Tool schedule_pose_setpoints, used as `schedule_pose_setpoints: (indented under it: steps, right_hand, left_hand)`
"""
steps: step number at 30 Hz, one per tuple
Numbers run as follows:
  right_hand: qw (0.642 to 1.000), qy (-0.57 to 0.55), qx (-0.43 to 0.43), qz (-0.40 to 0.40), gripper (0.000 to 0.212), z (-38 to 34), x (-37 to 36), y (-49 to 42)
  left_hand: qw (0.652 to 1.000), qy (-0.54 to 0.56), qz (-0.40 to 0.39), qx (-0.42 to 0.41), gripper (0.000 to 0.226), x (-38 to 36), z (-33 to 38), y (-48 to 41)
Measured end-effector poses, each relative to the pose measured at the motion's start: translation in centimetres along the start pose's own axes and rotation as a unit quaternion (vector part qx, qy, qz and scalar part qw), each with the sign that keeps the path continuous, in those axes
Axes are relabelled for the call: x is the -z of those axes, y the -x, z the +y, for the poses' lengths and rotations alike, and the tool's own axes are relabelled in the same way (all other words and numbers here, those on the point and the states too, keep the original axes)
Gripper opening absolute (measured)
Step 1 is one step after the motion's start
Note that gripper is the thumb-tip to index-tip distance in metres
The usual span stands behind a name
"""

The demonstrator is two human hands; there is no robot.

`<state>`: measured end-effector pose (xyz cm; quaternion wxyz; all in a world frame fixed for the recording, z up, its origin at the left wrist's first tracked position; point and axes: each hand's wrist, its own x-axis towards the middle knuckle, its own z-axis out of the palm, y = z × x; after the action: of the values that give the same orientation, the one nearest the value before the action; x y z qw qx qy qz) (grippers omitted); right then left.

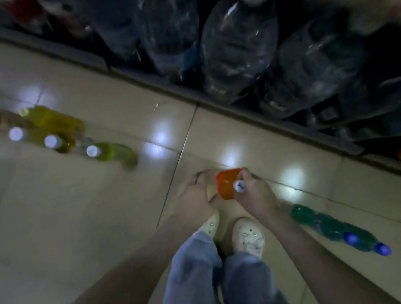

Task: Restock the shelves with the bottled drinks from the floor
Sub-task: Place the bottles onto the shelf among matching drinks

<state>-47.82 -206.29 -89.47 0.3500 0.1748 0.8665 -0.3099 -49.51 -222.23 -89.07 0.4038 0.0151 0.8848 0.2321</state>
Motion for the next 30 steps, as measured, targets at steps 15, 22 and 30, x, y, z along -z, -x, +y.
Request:
schedule_pose_setpoints:
  steps: [15, 22, 30]
  right_hand:
    - [0.999, 0.012, -0.014, 0.035, 0.062, -0.9, 5.2, 7.7]
    - [0.976, -0.114, 0.015, 0.184, 0.051, -10.5, 23.5, 26.4]
    - [0.914, -0.169, 0.064, 0.363, 0.03, -14.7, 38.6, 39.5]
  left_hand:
    - [0.999, -0.001, 0.013, -0.036, 0.06, 4.2, 6.2, 7.3]
    - [0.985, 0.063, 0.057, -0.151, 0.053, 18.2, 23.8, 21.7]
    - [0.928, -0.074, 0.095, -0.353, 0.049, 29.5, 38.6, 32.2]
